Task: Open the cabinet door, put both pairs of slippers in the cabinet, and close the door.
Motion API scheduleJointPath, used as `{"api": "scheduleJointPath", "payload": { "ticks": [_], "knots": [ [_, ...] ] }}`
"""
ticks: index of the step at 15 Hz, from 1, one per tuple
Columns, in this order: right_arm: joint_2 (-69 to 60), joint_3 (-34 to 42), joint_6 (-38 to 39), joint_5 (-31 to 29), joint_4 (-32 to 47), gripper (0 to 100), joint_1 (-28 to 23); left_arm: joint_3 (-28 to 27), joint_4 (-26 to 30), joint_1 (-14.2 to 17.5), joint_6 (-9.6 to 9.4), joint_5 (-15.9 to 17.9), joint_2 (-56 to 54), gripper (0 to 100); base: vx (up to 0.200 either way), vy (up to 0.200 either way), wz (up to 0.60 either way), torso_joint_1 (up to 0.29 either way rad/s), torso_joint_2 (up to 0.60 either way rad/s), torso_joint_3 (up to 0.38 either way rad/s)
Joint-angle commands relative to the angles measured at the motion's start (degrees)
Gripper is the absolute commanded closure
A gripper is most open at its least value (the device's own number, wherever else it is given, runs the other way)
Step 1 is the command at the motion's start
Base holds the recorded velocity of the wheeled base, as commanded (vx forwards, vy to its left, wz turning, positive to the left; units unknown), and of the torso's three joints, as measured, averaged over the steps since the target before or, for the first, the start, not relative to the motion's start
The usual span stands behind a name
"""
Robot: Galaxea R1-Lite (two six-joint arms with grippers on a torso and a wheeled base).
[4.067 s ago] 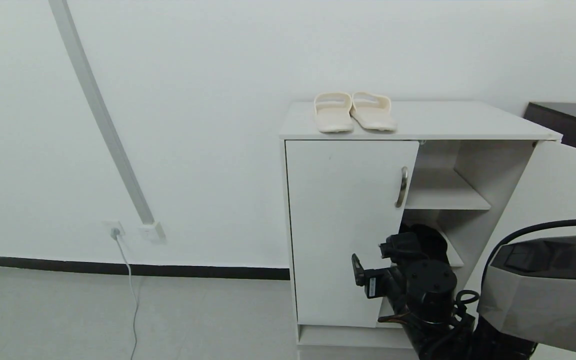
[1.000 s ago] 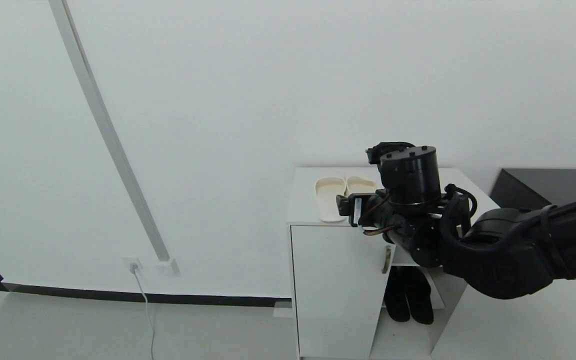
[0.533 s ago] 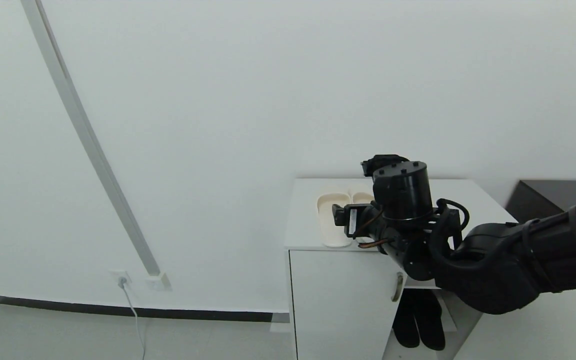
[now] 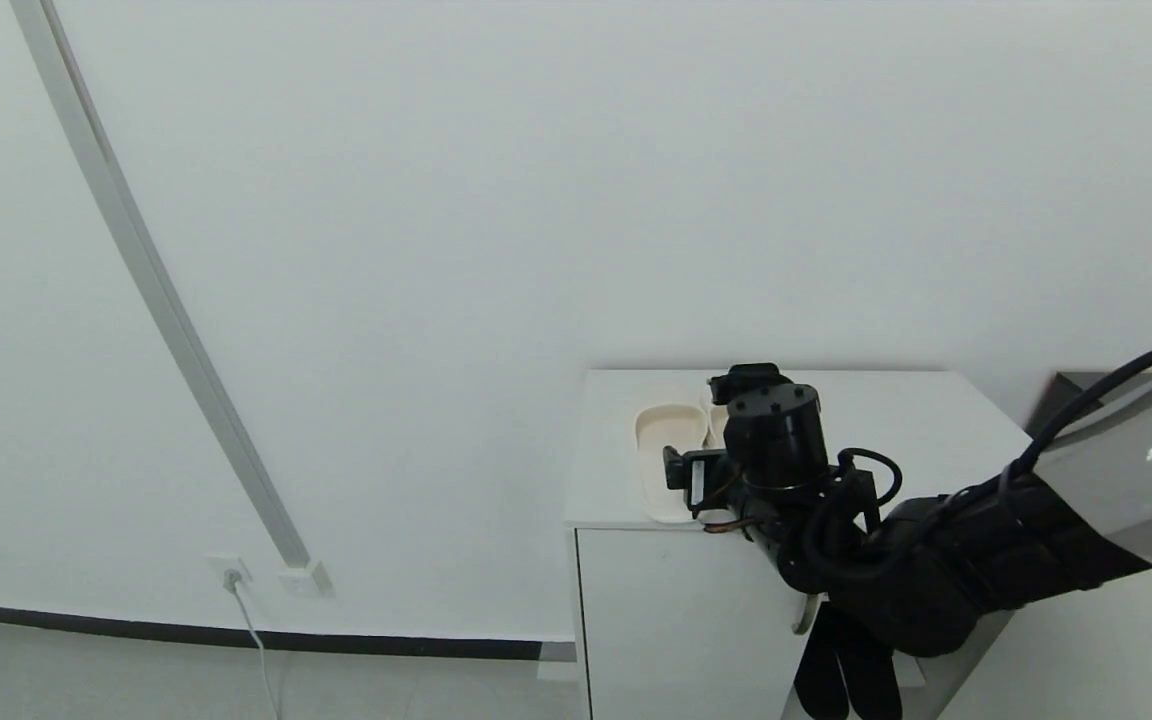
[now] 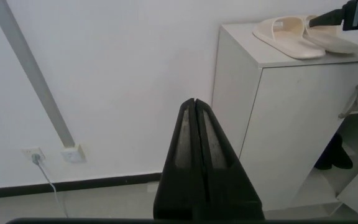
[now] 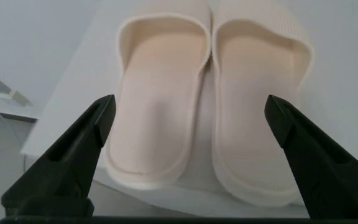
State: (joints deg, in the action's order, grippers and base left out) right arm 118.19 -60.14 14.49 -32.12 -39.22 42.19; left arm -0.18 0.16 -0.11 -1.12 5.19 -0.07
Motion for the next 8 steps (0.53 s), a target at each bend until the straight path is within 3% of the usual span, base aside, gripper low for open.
{"api": "scheduleJointPath", "payload": {
  "ticks": [1,8],
  "knots": [
    [3.9,-2.4,0.0,0.2,-0.1,0,-1.4,0.0,0.0,0.0,0.07,0.0,0.1,100,0.000,0.000,0.00,0.000,0.00,0.000],
    [13.5,-14.9,-1.7,3.3,0.1,0,-6.4,0.0,-0.1,0.0,0.07,0.0,0.1,100,0.000,0.000,0.00,0.000,0.00,0.000]
  ]
}}
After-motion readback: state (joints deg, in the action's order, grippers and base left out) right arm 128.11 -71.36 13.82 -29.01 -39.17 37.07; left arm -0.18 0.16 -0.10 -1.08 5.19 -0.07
